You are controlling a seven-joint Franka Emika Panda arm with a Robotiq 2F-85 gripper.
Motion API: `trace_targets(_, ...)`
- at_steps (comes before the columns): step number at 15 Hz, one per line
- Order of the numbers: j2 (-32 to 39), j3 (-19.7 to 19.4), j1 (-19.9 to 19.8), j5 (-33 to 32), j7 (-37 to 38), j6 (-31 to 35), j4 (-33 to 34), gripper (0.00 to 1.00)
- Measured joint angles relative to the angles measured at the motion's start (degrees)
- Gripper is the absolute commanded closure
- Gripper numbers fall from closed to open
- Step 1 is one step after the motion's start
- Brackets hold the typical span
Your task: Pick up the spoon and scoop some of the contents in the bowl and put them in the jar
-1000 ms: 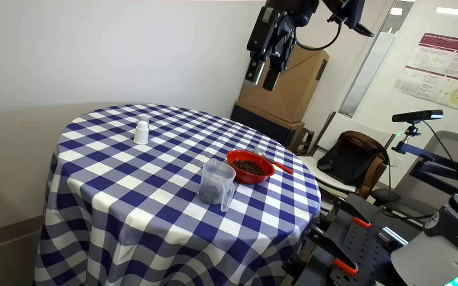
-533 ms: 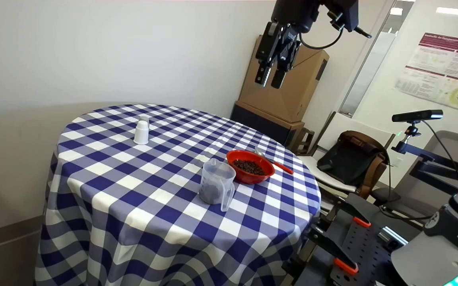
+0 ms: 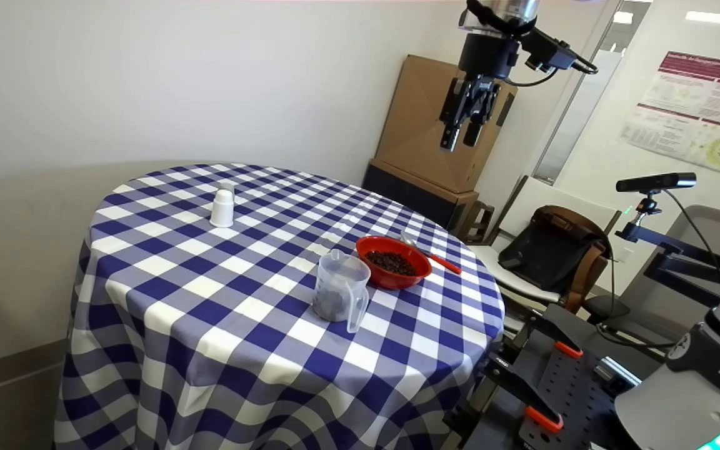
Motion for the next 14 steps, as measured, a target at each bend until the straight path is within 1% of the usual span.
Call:
trace_targets(8,0.62,-7.82,-5.88,-1.65,-3.99,0.82,-2.47,0.00)
trace_targets(10,1.13,-8.36,-6.51,-2.10,-4.10,1.44,-2.47,0.00)
trace_targets(14,1.42,-8.32,-6.52,-2.11,-4.10,1.60,-2.47,0.00)
